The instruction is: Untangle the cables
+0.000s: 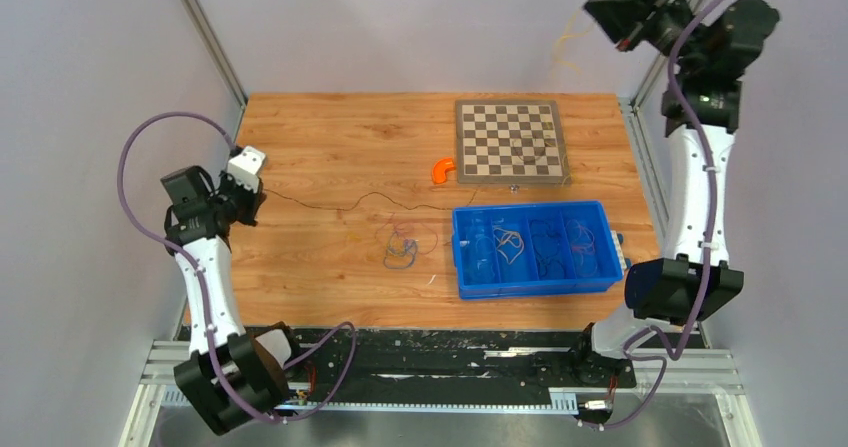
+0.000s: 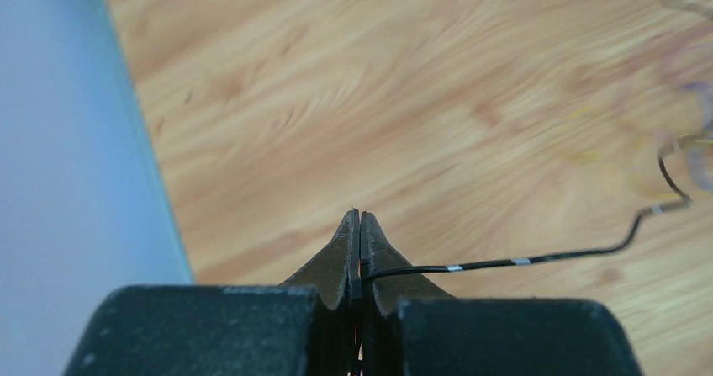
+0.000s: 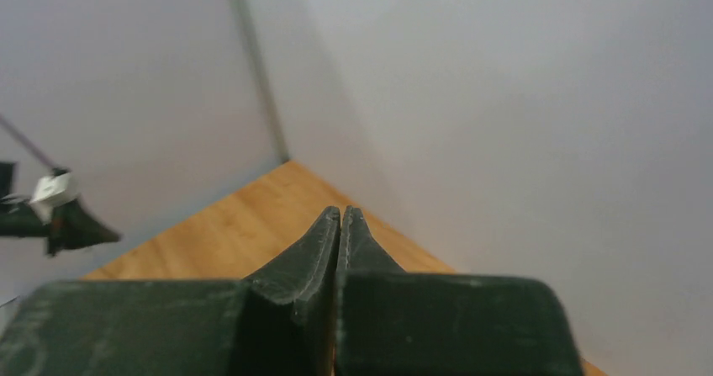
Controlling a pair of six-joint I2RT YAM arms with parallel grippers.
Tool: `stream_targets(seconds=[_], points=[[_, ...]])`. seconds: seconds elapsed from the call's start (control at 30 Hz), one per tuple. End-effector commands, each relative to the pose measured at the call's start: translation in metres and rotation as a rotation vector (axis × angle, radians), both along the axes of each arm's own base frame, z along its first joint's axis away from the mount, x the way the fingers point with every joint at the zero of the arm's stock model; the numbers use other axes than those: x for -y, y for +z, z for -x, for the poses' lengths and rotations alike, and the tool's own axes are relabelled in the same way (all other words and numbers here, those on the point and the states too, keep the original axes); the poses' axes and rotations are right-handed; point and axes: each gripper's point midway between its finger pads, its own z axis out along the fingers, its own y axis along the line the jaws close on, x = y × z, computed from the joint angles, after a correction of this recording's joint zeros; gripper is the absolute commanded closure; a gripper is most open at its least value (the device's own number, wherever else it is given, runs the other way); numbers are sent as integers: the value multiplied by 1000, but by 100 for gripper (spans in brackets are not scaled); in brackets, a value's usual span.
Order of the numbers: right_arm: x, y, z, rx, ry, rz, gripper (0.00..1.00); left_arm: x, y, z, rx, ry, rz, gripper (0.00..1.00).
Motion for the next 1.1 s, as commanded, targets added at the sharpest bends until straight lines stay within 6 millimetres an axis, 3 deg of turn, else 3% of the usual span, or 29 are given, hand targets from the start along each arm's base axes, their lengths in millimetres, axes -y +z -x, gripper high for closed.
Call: stream_targets(seconds=[0.0,0.1,0.17,0.23,0.3,0.33,0.4,0.43,0.47,0.5,0.53,0.57,0.67,0.77,0.83,0.93,1.0,1.07], points=[[-91,66,93,169,280,43,100,72,26,2,38,-213,166,100],[-121,89,118,215,369,18,100,70,14,-6,4,-229,154,96],[-139,103,134,248,415,-6,100,72,10,-7,-37,-282,157,43],[-156,118,152,289,463,-33,100,85,28,-7,-18,-352,210,7],[-169,128,164,319,498,-56,100,114,61,3,81,-488,283,1],[-174,132,167,329,510,-70,100,134,82,13,167,-585,315,0],[-185,138,174,343,540,-94,100,169,104,29,260,-702,326,0],[-191,140,178,353,555,-102,100,197,102,48,235,-764,384,0],[-196,142,182,359,570,-110,100,206,112,45,313,-799,344,0],[-202,143,186,365,587,-115,100,229,104,60,274,-828,399,0],[-208,144,190,373,606,-117,100,240,115,60,330,-852,399,0],[-214,145,196,380,625,-122,100,260,108,68,329,-894,405,0],[-227,148,208,402,657,-132,100,303,116,79,367,-1001,436,0],[-236,151,218,422,676,-135,100,327,117,68,358,-1012,460,0],[-238,152,221,428,677,-137,100,343,120,72,367,-1076,463,9],[-237,154,223,434,667,-142,100,364,118,87,345,-1169,463,37],[-236,155,224,438,663,-145,100,369,115,92,344,-1194,466,45],[-235,156,226,439,664,-146,100,371,115,93,363,-1193,463,46]])
